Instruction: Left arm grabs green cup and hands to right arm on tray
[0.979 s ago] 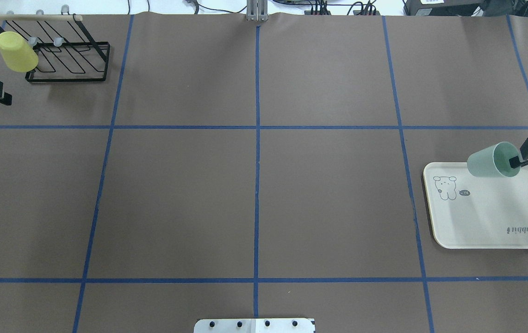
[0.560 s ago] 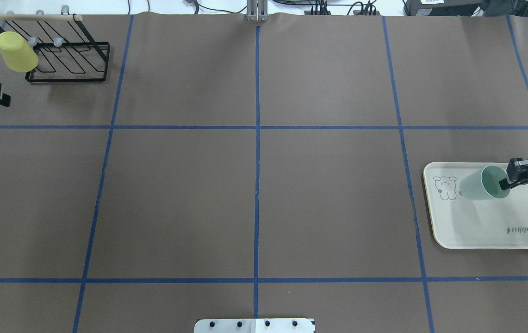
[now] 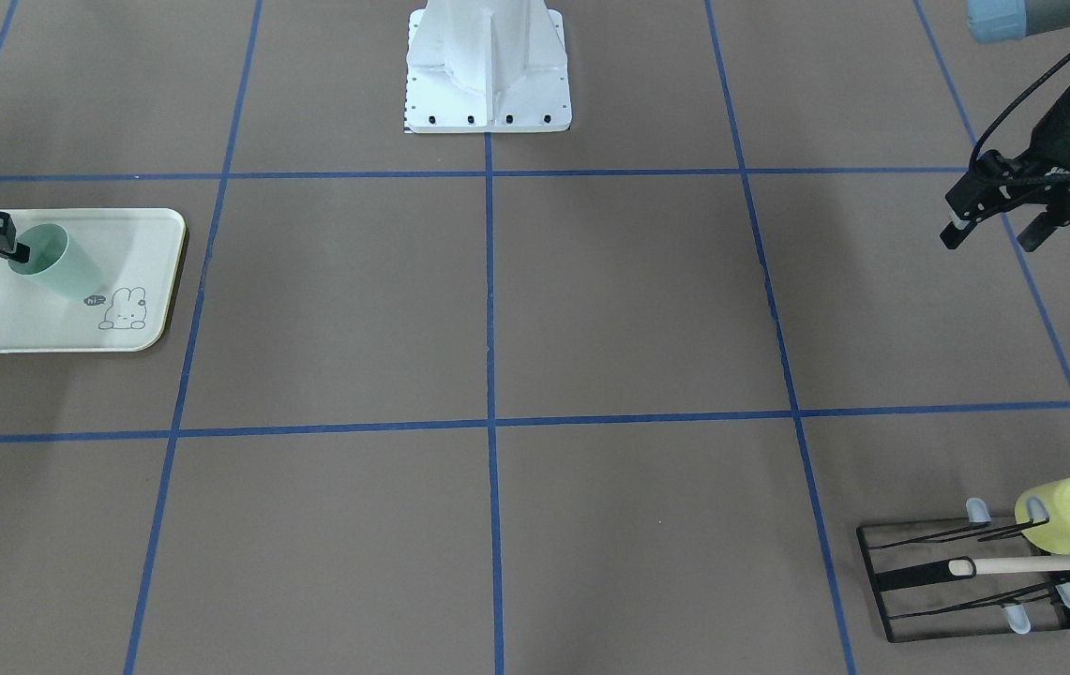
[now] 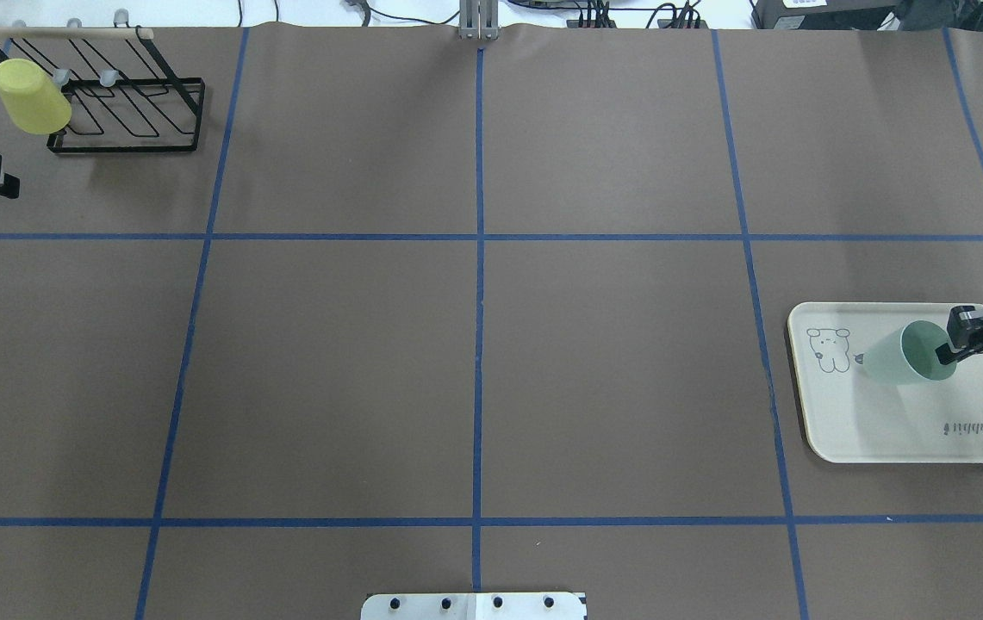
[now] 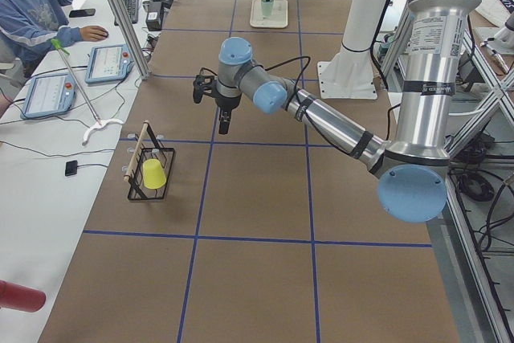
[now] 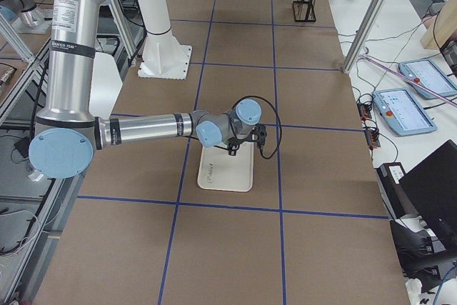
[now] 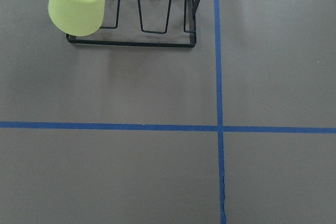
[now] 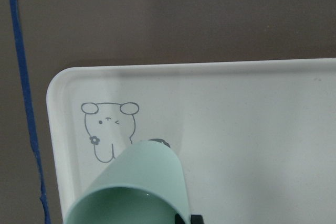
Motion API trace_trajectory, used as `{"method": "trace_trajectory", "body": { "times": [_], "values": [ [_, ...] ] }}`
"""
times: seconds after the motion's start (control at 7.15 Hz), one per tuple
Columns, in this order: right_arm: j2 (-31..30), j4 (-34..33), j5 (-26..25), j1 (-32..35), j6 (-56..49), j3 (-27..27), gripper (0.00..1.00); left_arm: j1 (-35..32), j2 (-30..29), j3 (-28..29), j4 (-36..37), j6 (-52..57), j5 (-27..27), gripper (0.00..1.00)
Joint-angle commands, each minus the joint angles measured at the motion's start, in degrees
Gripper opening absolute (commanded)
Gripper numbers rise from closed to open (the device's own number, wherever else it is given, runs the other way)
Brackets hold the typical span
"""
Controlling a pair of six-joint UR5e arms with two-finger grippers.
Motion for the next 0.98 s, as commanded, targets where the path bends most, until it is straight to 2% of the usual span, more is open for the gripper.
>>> {"method": "trace_trajectory", "body": {
  "times": [0.0, 0.42, 0.56, 0.7, 0.84],
  "values": [
    [0.1, -3.5, -0.1, 1.3, -3.9, 0.0, 0.00, 0.0, 0.1, -0.5, 0.1, 0.0, 0.0, 1.00],
    [0.1, -3.5, -2.3, 0.5, -4.3, 0.1, 0.00, 0.0, 0.2, -1.1, 0.3, -0.1, 0.0, 1.00],
    [0.0, -3.5, -2.3, 0.5, -4.3, 0.1, 0.09, 0.0, 0.2, -1.2, 0.3, -0.1, 0.0, 1.00],
    [-0.1, -3.5, -2.9, 0.5, -4.4, 0.2, 0.60, 0.0, 0.2, -1.4, 0.4, -0.1, 0.0, 1.00],
    [-0.4, -3.5, -4.0, 0.4, -4.4, 0.4, 1.00, 0.0, 0.2, -1.3, 0.4, -0.1, 0.0, 1.00]
  ]
}}
